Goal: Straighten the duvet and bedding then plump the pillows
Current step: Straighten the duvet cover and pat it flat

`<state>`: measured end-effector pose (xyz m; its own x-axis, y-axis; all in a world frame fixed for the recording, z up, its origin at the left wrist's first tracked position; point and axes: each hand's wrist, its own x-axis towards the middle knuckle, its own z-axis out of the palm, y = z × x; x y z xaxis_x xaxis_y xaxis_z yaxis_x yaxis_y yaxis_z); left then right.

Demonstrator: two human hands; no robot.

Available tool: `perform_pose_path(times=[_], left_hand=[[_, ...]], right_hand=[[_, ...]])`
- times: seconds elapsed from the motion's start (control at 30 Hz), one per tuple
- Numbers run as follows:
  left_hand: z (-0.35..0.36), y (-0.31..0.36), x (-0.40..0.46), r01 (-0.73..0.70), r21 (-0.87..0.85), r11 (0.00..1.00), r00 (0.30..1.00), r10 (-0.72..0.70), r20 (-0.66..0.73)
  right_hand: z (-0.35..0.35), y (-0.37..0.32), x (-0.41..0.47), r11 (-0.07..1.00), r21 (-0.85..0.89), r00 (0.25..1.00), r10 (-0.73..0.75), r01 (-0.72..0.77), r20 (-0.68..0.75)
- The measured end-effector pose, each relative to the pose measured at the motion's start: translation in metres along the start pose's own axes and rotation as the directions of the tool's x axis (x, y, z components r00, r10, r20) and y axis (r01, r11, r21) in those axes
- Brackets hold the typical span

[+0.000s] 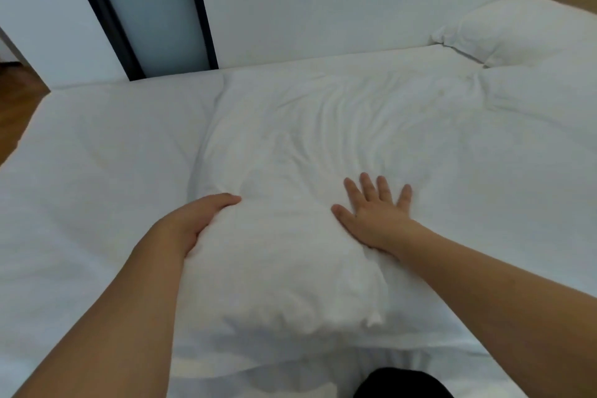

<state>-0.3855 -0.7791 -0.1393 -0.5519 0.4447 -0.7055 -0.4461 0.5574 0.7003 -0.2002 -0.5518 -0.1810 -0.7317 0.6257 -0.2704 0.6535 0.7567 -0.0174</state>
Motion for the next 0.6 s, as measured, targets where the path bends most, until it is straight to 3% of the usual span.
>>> perform_pose_path(times=[0.13, 0.2, 0.3, 0.37, 0.4, 0.43, 0.53, 0.57, 0.6], left_hand=[[0.031, 0.033, -0.022, -0.064, -0.028, 0.998, 0.998, 0.064, -0.023], [0.046, 0.049, -0.035, -0.126, -0.022, 0.992, 0.991, 0.124, -0.057], [0.063, 0.070, -0.053, -0.200, -0.064, 0.978, 0.978, 0.195, -0.067], [0.066, 0.077, -0.061, -0.177, -0.010, 0.984, 0.984, 0.177, -0.034], [0.067, 0.078, -0.066, -0.157, 0.051, 0.986, 0.988, 0.157, -0.005], [0.068, 0.079, -0.069, -0.146, 0.116, 0.982, 0.989, 0.143, 0.034], [0.080, 0.087, -0.078, -0.210, 0.255, 0.944, 0.975, 0.181, 0.132], [0.089, 0.090, -0.077, -0.256, 0.302, 0.918, 0.966, 0.227, 0.128], [0.100, 0.094, -0.075, -0.306, 0.374, 0.876, 0.952, 0.289, 0.102]], right_hand=[[0.002, 0.004, -0.003, 0.997, 0.076, 0.990, -0.022, 0.012, 0.136], [-0.007, -0.004, -0.004, 0.976, 0.219, 0.982, -0.052, 0.011, 0.182], [-0.018, -0.011, -0.043, 0.761, 0.640, 0.987, -0.158, 0.101, 0.032], [-0.015, -0.018, -0.091, 0.570, 0.795, 0.978, -0.151, 0.207, -0.146], [-0.010, -0.020, -0.116, 0.533, 0.794, 0.956, -0.136, 0.293, -0.262], [-0.004, -0.021, -0.135, 0.575, 0.732, 0.927, -0.150, 0.365, -0.344], [0.010, -0.022, -0.146, 0.708, 0.527, 0.873, -0.282, 0.469, -0.399], [0.005, -0.021, -0.142, 0.683, 0.564, 0.881, -0.285, 0.464, -0.378], [-0.002, -0.015, -0.135, 0.587, 0.689, 0.905, -0.274, 0.426, -0.326]])
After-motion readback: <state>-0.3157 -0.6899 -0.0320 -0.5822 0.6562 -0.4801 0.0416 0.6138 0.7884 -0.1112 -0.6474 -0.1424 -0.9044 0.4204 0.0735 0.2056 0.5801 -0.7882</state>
